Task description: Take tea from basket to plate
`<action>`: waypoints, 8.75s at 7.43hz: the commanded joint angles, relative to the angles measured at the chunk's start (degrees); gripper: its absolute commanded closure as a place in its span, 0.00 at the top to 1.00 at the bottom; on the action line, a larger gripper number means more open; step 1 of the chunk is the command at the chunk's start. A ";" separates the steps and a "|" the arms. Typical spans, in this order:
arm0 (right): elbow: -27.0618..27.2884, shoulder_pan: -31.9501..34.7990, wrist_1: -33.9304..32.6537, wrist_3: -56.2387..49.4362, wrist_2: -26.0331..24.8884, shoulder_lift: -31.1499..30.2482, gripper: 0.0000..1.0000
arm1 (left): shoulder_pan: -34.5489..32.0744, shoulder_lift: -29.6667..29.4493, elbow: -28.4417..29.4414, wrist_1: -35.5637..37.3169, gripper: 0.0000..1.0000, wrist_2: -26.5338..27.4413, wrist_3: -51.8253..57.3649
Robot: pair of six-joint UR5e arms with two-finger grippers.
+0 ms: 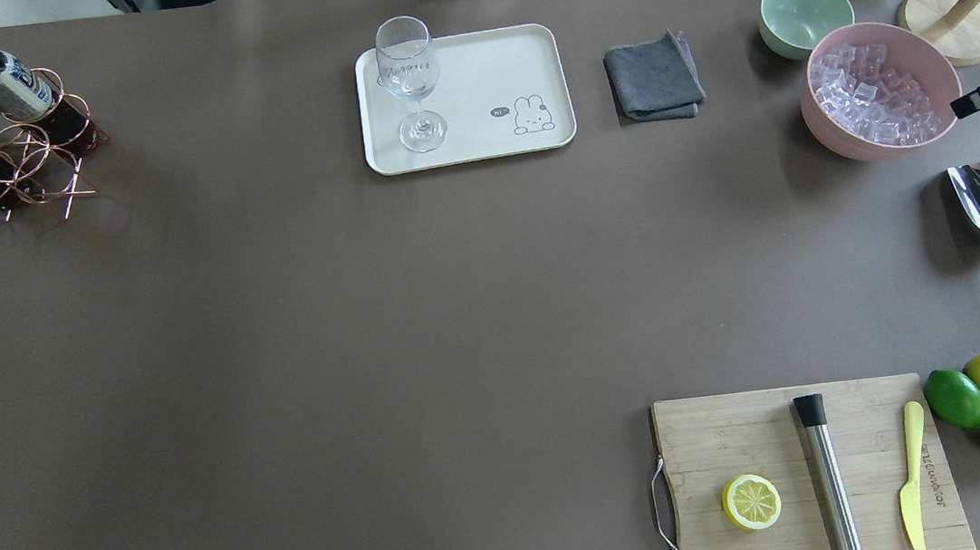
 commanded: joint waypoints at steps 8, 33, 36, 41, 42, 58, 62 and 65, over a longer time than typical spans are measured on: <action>-1.86 -10.21 17.82 16.09 -11.23 4.38 1.00 | 4.06 -23.24 20.06 -2.28 0.97 0.96 -43.89; -1.60 -12.24 18.28 16.10 -12.72 5.26 1.00 | 36.38 -40.82 -15.93 21.03 0.00 -0.79 -89.80; -1.52 -12.41 18.28 16.19 -14.29 5.26 1.00 | 48.68 -47.16 -14.98 12.53 0.00 1.04 -109.02; -1.69 -13.11 18.46 16.02 -14.48 5.18 1.00 | 60.84 -44.82 -13.72 0.71 0.00 12.30 -117.28; -1.52 -13.55 18.37 16.10 -14.83 5.26 1.00 | 60.84 -43.32 -14.44 0.88 0.00 12.39 -117.37; 4.97 -23.38 36.04 24.36 -22.04 8.33 1.00 | 62.69 -35.58 -22.52 -0.61 0.00 25.13 -118.07; 10.17 -33.13 36.39 25.86 -23.00 13.06 1.00 | 62.77 -33.73 -25.43 -0.08 0.00 25.22 -118.07; 11.84 -40.70 36.21 24.81 -34.59 14.31 1.00 | 62.86 -33.73 -25.08 -0.08 0.00 25.22 -118.07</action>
